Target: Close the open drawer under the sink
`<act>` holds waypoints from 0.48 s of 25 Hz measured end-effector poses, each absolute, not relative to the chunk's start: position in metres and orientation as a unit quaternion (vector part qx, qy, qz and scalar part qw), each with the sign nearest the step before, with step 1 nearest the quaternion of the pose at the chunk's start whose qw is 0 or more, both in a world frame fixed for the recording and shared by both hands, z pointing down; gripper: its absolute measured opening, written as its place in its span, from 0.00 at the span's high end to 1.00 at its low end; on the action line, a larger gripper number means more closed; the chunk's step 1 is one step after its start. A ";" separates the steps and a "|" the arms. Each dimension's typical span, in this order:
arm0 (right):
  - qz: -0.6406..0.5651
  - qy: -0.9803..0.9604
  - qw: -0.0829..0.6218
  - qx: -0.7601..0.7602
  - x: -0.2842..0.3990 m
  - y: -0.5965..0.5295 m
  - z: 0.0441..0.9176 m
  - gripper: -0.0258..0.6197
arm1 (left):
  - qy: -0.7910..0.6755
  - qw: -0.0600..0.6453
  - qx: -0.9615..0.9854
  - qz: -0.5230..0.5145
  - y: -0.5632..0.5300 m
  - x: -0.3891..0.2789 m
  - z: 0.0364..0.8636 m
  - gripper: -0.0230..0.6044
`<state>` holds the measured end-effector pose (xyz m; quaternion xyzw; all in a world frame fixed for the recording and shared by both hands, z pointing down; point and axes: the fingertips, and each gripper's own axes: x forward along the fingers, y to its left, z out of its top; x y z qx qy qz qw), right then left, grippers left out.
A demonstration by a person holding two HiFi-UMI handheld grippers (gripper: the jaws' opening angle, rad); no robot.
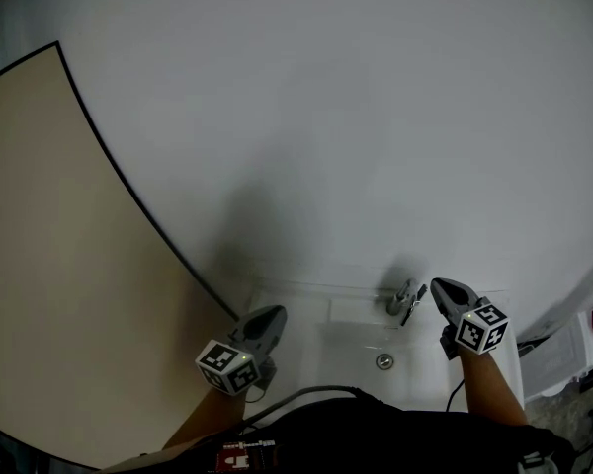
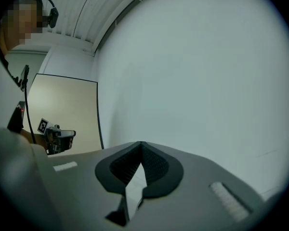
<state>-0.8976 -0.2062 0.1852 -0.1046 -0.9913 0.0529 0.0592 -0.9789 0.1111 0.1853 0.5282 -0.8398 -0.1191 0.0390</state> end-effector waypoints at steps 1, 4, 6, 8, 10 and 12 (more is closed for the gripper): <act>0.049 -0.992 0.056 -0.102 -0.899 -0.207 0.185 0.96 | -0.840 0.038 0.528 -0.116 0.110 -0.980 0.185 0.96; 0.036 -0.992 0.064 -0.102 -0.901 -0.204 0.192 0.96 | -0.840 0.037 0.529 -0.112 0.111 -0.980 0.187 0.96; 0.034 -0.992 0.069 -0.102 -0.902 -0.203 0.195 0.96 | -0.841 0.038 0.528 -0.109 0.112 -0.982 0.187 0.96; 0.036 -0.992 0.069 -0.100 -0.903 -0.204 0.196 0.96 | -0.841 0.041 0.528 -0.110 0.112 -0.985 0.188 0.96; 0.035 -0.992 0.071 -0.097 -0.902 -0.205 0.197 0.96 | -0.839 0.044 0.531 -0.112 0.112 -0.987 0.191 0.96; 0.036 -0.992 0.074 -0.094 -0.903 -0.205 0.200 0.96 | -0.838 0.047 0.532 -0.114 0.112 -0.988 0.193 0.96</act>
